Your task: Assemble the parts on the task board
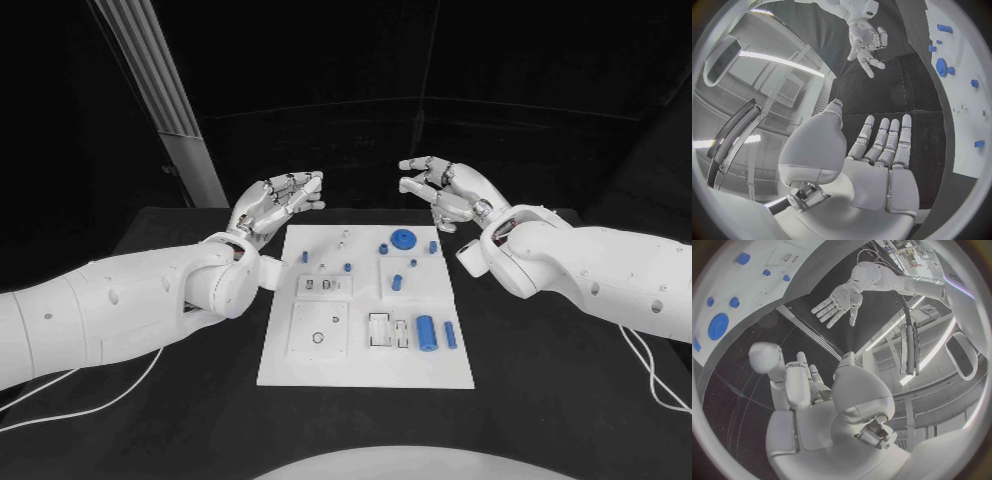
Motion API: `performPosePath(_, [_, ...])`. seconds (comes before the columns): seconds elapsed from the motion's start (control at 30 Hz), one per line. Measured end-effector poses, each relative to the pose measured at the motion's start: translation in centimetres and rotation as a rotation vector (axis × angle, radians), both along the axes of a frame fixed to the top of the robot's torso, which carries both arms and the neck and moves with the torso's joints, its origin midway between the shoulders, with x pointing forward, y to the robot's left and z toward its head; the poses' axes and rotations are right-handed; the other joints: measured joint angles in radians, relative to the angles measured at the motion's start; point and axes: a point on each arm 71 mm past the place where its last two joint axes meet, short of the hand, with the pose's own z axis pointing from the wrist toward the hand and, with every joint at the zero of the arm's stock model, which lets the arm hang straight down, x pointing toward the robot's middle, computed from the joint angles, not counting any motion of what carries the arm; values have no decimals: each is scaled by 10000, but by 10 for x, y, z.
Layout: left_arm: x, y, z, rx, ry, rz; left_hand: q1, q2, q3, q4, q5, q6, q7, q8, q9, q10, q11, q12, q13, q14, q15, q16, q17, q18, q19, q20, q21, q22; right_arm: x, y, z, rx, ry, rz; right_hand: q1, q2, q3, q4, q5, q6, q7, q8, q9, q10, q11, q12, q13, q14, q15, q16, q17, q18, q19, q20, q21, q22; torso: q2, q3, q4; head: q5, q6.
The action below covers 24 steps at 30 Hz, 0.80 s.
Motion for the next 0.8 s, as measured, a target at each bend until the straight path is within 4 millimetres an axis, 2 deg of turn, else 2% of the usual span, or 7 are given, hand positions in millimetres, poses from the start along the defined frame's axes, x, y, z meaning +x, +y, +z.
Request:
performPosePath(0.07, [0,-1,0,-16,6,-32,0,0,0,0,0,0,0,0,0,0,0,0,0,0,0,0,0,1,0,0,0,0,4,0,1,-250,-12,113,327,-7,14,-68,0,536,31,242,52,323,-32,0,14,0,0,353,895,-316,485,56,1125,1046,45,-8,23,-37,22])
performPosePath(0.2, [-1,-3,1,-59,0,-119,-15,15,0,0,0,-78,-4,38,-1,0,0,0,0,-36,36,0,0,1,0,0,0,-10,12,0,0,-1028,-94,249,1051,-176,100,-269,0,2129,149,756,157,896,-88,0,14,-1,0,574,1302,-635,568,106,2279,1259,127,-24,73,-87,60])
performPosePath(0.3, [-2,-4,2,-91,7,-176,4,74,0,0,0,-78,-3,38,-1,0,0,0,0,-36,36,0,0,1,0,0,0,-10,17,1,-2,-1611,-216,288,2078,-493,382,-856,26,3233,256,800,202,1329,-128,-50,11,-1,0,627,1306,-683,573,111,2363,1259,199,-32,104,-91,81])
performPosePath(0.37, [-3,-5,2,-113,16,-216,4,74,0,0,0,-115,-41,38,-1,0,1,0,0,-36,36,0,0,1,0,0,0,-19,19,2,-3,-2074,-329,317,2672,-589,593,-1156,26,3895,359,784,192,1600,-171,-188,-1,-1,0,627,1306,-683,601,140,2364,1259,251,-36,124,-105,101])
performPosePath(0.47, [-3,-6,3,-131,13,-249,4,74,0,0,0,-155,-32,38,-1,0,0,0,0,-36,36,0,0,0,0,0,0,-19,22,3,-5,-2624,-474,317,3146,-668,745,-1324,26,4395,454,515,108,1866,-240,-389,-11,-1,0,675,1305,-683,601,140,2364,1258,303,-42,148,-128,110])
performPosePath(0.57, [-3,-7,4,-143,-9,-273,4,74,0,0,0,-167,-20,38,-1,0,0,0,0,-36,36,-40,0,0,0,0,0,-19,25,8,-7,-3317,-641,269,3641,-696,861,-1439,26,4871,406,70,48,2217,-285,-687,-21,-20,-96,695,1305,-682,601,140,2364,1258,376,-49,176,-147,102])
performPosePath(0.8, [-3,-7,7,-175,-46,-322,4,74,0,0,0,-202,-55,84,-2,-39,39,0,1,-108,36,-41,0,-1,-71,-1,0,-29,31,19,-11,-4875,-993,-4,4397,-657,1014,-1592,26,5330,332,-565,48,2618,-340,-1171,-21,-20,-95,743,1304,-680,600,140,2364,1257,547,-54,232,-151,71])
